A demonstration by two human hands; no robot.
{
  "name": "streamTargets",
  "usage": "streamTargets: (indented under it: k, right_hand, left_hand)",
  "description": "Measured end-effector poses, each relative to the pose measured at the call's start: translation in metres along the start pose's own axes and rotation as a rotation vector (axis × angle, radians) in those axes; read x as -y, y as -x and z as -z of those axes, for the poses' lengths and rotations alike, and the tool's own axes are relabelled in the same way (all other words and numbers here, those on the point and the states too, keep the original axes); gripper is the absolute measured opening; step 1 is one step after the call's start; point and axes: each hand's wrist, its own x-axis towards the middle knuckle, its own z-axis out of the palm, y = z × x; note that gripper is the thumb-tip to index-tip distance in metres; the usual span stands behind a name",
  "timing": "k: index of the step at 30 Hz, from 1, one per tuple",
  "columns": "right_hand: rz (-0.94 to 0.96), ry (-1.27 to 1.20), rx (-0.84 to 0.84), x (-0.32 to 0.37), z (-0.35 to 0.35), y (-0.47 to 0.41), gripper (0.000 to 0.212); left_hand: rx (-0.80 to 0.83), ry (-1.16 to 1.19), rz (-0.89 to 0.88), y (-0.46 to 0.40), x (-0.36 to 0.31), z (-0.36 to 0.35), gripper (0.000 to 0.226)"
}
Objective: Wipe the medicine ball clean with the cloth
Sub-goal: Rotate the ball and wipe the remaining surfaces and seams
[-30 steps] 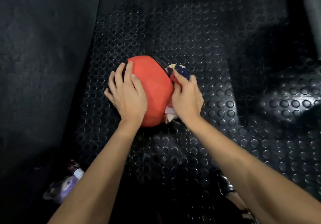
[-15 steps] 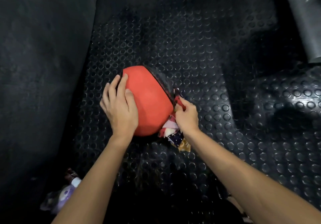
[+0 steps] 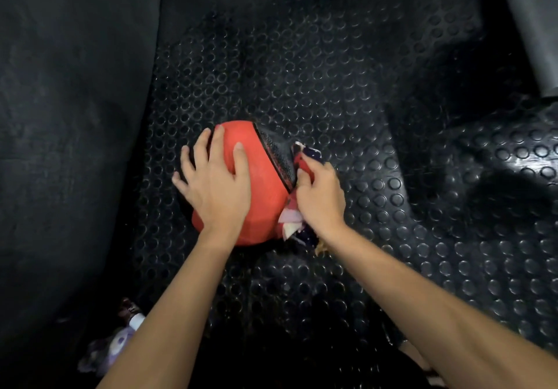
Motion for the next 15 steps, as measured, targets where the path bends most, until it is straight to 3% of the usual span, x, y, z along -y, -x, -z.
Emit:
streamTargets:
  k: [4, 9, 15]
  right_hand:
    - [0.322, 0.087, -0.003, 0.013, -0.003, 0.036, 0.042]
    - [0.041, 0.127, 0.027, 0.009, 0.002, -0.004, 0.039]
    - [0.47, 0.216, 0.082, 0.025, -0.005, 0.057, 0.047]
  left_hand:
    - [-0.011, 0.043, -0.063, 0.004, 0.016, 0.004, 0.055]
    - [-0.046, 0.095, -0.083, 0.02, 0.031, 0.007, 0.057]
    - [-0.046, 0.133, -0.078, 0.019, 0.042, 0.009, 0.056]
